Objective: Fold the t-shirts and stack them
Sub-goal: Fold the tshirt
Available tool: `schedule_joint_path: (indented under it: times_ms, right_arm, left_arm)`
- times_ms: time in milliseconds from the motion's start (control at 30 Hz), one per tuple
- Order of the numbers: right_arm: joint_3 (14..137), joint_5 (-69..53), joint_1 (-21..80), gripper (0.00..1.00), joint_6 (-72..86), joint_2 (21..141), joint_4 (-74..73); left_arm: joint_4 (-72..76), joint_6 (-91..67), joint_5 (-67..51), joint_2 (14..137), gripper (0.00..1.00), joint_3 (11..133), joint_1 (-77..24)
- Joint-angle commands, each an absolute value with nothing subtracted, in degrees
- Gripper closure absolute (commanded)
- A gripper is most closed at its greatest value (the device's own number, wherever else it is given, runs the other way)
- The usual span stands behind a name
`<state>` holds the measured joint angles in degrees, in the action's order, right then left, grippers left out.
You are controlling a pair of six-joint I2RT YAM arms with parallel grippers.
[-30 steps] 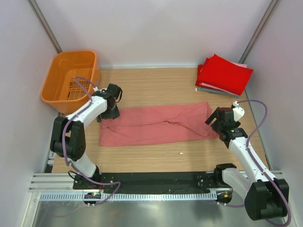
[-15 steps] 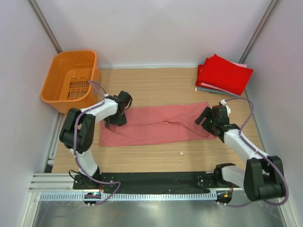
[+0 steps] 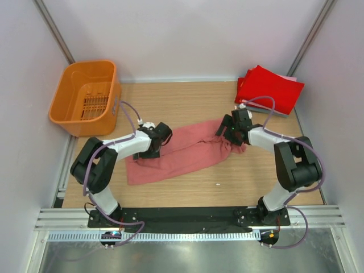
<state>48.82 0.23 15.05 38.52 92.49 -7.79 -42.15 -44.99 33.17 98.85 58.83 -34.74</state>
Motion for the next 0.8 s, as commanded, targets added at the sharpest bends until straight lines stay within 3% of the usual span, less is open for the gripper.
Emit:
schedule_joint_path:
  times_ms: [0, 400, 767]
  right_arm:
    - [55.9, -0.7, 17.2, 0.18, 36.7, 99.0, -10.5]
    - [83.0, -7.1, 19.3, 0.18, 29.6, 119.8, -18.2]
    - [107.7, -14.4, 22.2, 0.13, 24.3, 134.9, -23.7]
  left_arm:
    - [-44.2, -50.0, 25.0, 99.1, 0.3, 54.1, -39.5]
    - [-47.6, -59.8, 21.5, 94.3, 0.29, 50.4, -54.7]
    - [-46.7, -65.7, 15.0, 102.4, 0.28, 58.8, -68.5]
